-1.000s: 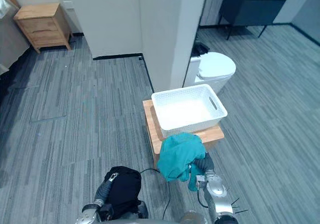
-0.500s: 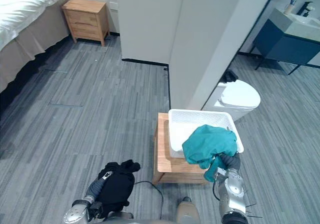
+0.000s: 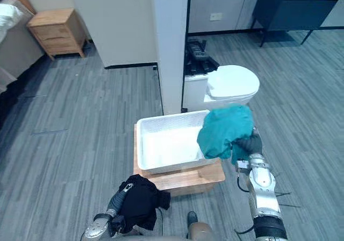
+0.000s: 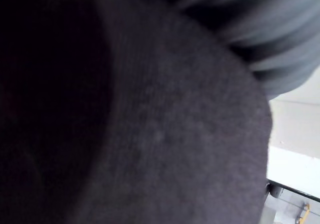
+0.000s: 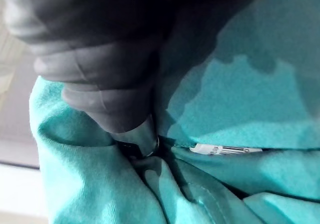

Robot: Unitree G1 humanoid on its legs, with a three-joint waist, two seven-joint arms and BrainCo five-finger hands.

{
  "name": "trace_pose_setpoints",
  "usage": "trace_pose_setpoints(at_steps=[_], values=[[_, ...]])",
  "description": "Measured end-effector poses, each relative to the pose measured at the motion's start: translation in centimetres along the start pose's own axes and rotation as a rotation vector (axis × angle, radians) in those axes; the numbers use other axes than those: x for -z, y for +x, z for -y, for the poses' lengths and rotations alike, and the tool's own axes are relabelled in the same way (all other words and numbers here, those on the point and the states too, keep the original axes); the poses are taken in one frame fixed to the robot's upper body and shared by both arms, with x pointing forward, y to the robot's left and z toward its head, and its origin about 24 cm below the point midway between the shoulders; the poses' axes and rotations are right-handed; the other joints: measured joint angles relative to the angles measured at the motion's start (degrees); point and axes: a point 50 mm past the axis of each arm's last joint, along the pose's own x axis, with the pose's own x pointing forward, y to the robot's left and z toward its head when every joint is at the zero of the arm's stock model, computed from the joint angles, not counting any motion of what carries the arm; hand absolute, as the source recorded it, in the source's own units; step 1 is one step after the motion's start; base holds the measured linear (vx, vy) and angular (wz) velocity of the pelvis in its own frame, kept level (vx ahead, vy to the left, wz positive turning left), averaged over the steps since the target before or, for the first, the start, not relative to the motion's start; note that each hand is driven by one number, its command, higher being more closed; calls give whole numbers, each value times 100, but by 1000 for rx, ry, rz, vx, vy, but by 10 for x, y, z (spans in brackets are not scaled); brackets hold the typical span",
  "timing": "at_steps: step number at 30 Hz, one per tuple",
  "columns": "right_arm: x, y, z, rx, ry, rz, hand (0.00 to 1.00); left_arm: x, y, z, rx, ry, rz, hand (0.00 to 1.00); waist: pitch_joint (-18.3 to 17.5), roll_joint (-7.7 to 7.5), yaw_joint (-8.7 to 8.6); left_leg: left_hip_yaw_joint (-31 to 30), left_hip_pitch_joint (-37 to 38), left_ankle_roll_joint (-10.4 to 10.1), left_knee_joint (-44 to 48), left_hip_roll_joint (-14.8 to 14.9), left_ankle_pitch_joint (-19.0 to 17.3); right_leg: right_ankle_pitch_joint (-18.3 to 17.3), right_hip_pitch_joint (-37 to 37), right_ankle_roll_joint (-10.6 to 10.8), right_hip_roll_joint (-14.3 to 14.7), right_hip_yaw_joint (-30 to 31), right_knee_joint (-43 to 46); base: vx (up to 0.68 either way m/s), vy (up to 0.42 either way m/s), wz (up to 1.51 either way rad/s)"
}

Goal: Tidy the bed and pick cloth on bed and put in laundry

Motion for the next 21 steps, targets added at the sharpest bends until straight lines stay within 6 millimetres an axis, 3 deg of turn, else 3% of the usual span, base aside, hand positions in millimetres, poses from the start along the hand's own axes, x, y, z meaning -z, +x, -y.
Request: trace_pose_setpoints(at_steps=[2,7,9,10,13,15,18,21], values=[[-6,8,-18,-122,-31,21,100,-1,2,6,27,13,-1,100,6,-8,11,-21,157,-177,-397,-126,107,43,-82,50,-44,-12,16,-14,56,-3],[-1,9,-51,-277,-69,-26,100,-13,11,11,79,83,20,100,7,-5,38,-304,45,-97,-723,-448,384,83,-77,118,-369,-372,15,-54,82,39],[-8,22,-58,-286,-83,-10,100,-23,16,10,94,117,41,100,99,-18,54,-443,-114,-36,-727,-527,457,115,-134,165,-472,-491,15,-98,67,49],[-20,39,-62,-279,-91,25,100,-35,22,9,97,134,74,100,301,-24,105,-498,-283,-15,-662,-574,480,161,-223,198,-530,-522,16,-225,48,29],[-66,85,-62,-226,-122,138,100,-73,36,13,125,166,186,100,848,30,158,-582,-850,14,-592,-683,601,319,-642,155,-641,-620,1,-222,32,30],[-92,104,-57,-193,-152,193,100,-92,40,19,144,155,254,100,1164,111,231,-576,-1139,60,-604,-691,733,487,-828,141,-681,-693,-128,-184,26,27],[-113,119,-44,-141,-199,218,100,-103,38,25,164,133,302,100,1494,293,348,-643,-1362,88,-659,-747,1014,703,-989,189,-723,-829,-256,-77,22,23],[-119,126,-33,-90,-235,202,100,-106,37,28,176,115,316,100,1565,422,391,-699,-1568,88,-741,-778,1107,770,-1181,160,-745,-900,-284,-11,11,9]])
